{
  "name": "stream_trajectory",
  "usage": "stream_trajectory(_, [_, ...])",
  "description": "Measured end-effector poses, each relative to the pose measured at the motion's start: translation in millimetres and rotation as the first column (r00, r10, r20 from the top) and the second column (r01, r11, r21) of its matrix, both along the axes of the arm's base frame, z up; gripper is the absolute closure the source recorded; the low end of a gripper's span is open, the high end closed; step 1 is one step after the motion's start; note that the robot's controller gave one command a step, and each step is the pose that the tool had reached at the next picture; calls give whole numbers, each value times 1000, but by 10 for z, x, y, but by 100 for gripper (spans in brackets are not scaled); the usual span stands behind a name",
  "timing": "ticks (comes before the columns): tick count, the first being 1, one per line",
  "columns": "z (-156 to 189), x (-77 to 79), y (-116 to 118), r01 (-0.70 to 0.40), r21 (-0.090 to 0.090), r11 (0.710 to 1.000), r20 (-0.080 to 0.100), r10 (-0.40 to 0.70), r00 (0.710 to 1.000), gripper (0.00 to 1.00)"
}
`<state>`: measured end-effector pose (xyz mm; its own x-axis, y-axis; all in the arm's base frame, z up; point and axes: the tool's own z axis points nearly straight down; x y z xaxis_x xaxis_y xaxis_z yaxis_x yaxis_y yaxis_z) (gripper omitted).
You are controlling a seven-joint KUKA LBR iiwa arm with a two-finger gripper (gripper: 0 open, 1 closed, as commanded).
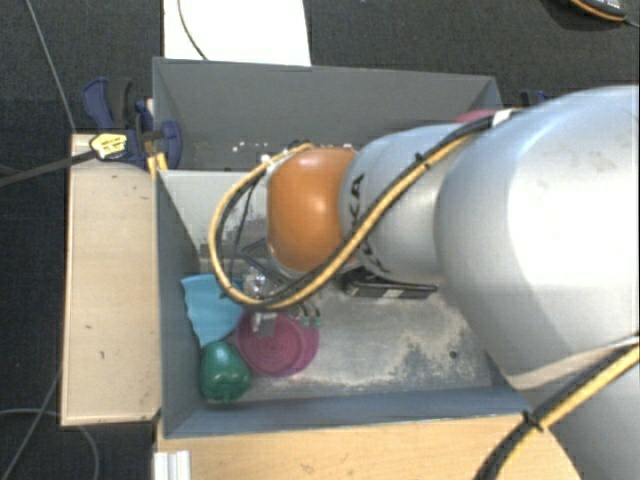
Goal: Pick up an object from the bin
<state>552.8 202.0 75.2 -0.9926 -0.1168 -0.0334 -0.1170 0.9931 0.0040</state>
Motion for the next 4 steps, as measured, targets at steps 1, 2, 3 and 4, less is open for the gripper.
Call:
stream_trajectory(1, [217, 29, 27, 15, 2, 1000, 6, -15, 1000, 100])
stream_trajectory(2, [138, -42, -48, -6, -2, 1000, -1, 6, 1000, 100])
stream_trajectory(3, [325, 74, -54, -12, 1, 1000, 7, 12, 1000, 100])
stream_trajectory(4, [1641, -160, -200, 23, 0, 1000, -1, -23, 1000, 100])
